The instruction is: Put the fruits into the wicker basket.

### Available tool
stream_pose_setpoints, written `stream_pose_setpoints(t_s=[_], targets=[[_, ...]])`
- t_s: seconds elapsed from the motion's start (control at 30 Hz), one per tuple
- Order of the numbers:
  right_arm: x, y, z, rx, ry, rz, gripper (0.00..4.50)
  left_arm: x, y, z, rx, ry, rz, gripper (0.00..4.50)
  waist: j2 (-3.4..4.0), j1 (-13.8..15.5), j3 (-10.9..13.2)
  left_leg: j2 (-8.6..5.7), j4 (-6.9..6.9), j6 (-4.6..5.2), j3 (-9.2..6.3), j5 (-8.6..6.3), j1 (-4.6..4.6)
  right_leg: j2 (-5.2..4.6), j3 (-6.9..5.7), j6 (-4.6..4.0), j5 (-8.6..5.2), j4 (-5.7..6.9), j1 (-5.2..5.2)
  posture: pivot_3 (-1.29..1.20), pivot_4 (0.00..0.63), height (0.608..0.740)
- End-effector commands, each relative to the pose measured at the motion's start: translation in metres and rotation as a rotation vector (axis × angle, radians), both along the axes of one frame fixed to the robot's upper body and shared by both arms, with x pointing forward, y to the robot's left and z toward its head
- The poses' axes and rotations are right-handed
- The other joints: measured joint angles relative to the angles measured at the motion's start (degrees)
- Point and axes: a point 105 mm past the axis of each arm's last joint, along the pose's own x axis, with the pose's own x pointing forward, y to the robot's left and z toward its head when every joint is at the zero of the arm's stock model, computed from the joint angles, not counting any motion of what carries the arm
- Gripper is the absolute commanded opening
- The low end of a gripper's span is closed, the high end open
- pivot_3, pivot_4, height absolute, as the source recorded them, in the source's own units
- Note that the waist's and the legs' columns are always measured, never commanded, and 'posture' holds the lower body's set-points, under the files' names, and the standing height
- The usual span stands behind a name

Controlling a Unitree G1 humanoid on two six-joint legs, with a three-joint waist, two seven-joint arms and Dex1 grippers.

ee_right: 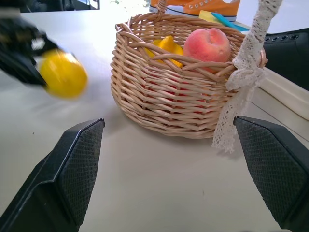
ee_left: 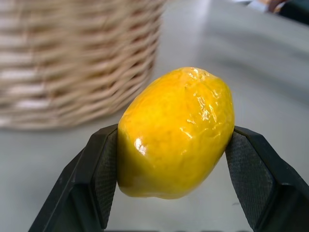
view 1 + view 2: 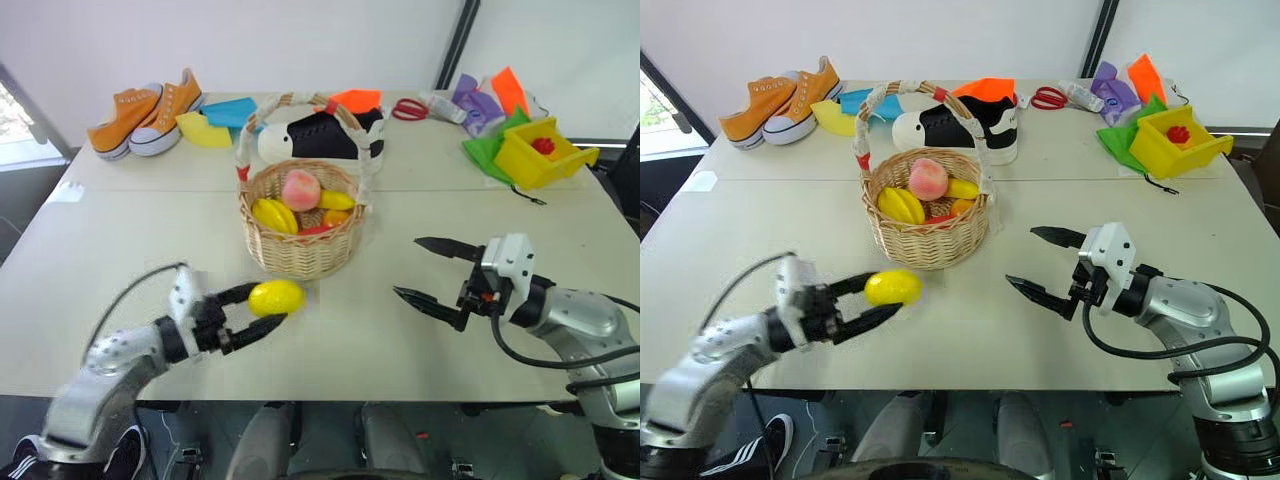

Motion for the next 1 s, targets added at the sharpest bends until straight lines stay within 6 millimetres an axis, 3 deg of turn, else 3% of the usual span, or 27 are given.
stream_pose_setpoints(t_s=[0.03, 0.1, 0.2, 0.27, 0.43, 0.47, 0.57, 0.73, 0.8, 1.0], targets=[[0.0, -0.002, 0.015, 0.028, -0.059, 0.001, 4.5, 0.015, 0.002, 0.051, -0.078, -0.124, 0.047, 3.21, 0.03, 0.31, -0.02, -0.01, 0.03, 0.0, 0.0, 0.0, 0.01, -0.01, -0.01, 0.0, 0.0, -0.01, 0.02, 0.0, 0.15, 0.74], [0.004, -0.002, 0.017, 0.045, -0.067, -0.01, 4.5, 0.032, 0.003, 0.068, -0.098, -0.155, 0.107, 3.21, -0.04, 0.75, 0.02, -0.03, 0.08, 0.02, 0.01, 0.01, 0.02, 0.0, -0.02, 0.02, 0.01, -0.01, 0.03, 0.0, 0.15, 0.74], [0.014, -0.001, 0.024, 0.107, -0.063, -0.052, 4.5, 0.057, 0.0, 0.075, -0.044, -0.176, 0.2, 3.21, -0.04, 0.85, 0.01, -0.04, 0.12, 0.13, 0.05, 0.07, 0.02, 0.05, 0.01, 0.22, 0.12, 0.01, 0.06, 0.0, 0.15, 0.74], [0.017, 0.0, 0.028, 0.119, -0.082, -0.059, 4.5, 0.073, -0.013, 0.081, -0.07, -0.192, 0.227, 3.21, -0.02, 1.05, 0.0, -0.04, 0.11, 0.14, 0.08, 0.08, 0.02, 0.07, 0.03, 0.25, 0.14, 0.06, 0.02, 0.0, 0.15, 0.74], [0.021, 0.002, 0.03, 0.108, -0.11, -0.066, 4.5, 0.092, -0.032, 0.076, -0.07, -0.199, 0.269, 3.21, -0.06, 1.17, 0.03, -0.05, 0.1, 0.15, 0.07, 0.08, -0.01, 0.08, 0.01, 0.3, 0.16, 0.06, 0.0, 0.0, 0.15, 0.74], [0.021, 0.003, 0.03, 0.108, -0.114, -0.067, 4.5, 0.095, -0.035, 0.076, -0.072, -0.201, 0.275, 3.51, -0.07, 1.13, 0.03, -0.05, 0.09, 0.15, 0.08, 0.08, -0.01, 0.09, 0.03, 0.3, 0.16, 0.07, -0.02, 0.0, 0.15, 0.74], [0.022, 0.005, 0.031, 0.107, -0.119, -0.063, 4.5, 0.094, -0.044, 0.074, -0.082, -0.183, 0.248, 4.47, -0.06, 1.1, 0.02, -0.04, 0.08, 0.15, 0.08, 0.08, -0.01, 0.11, 0.03, 0.31, 0.16, 0.14, -0.06, 0.0, 0.15, 0.74], [0.025, 0.005, 0.032, 0.11, -0.137, -0.082, 4.5, 0.083, -0.036, 0.077, -0.086, -0.216, 0.233, 4.47, -0.06, 1.06, 0.02, -0.04, 0.09, 0.15, 0.08, 0.08, -0.01, 0.1, 0.04, 0.3, 0.16, 0.13, -0.05, 0.0, 0.15, 0.74], [0.029, 0.007, 0.036, 0.117, -0.179, -0.115, 4.5, 0.072, -0.026, 0.075, -0.069, -0.229, 0.213, 4.47, -0.06, 0.78, 0.02, -0.04, 0.09, 0.15, 0.08, 0.08, -0.01, 0.1, 0.05, 0.3, 0.16, 0.13, -0.06, 0.0, 0.15, 0.74], [0.049, 0.037, 0.051, 0.258, -0.246, -0.251, 4.5, 0.022, 0.036, 0.049, -0.022, -0.186, 0.192, 4.47, 0.06, -0.69, -0.02, 0.02, -0.18, 0.01, 0.13, 0.15, 0.04, 0.13, 0.17, 0.24, 0.14, 0.33, -0.28, 0.0, 0.15, 0.74]])
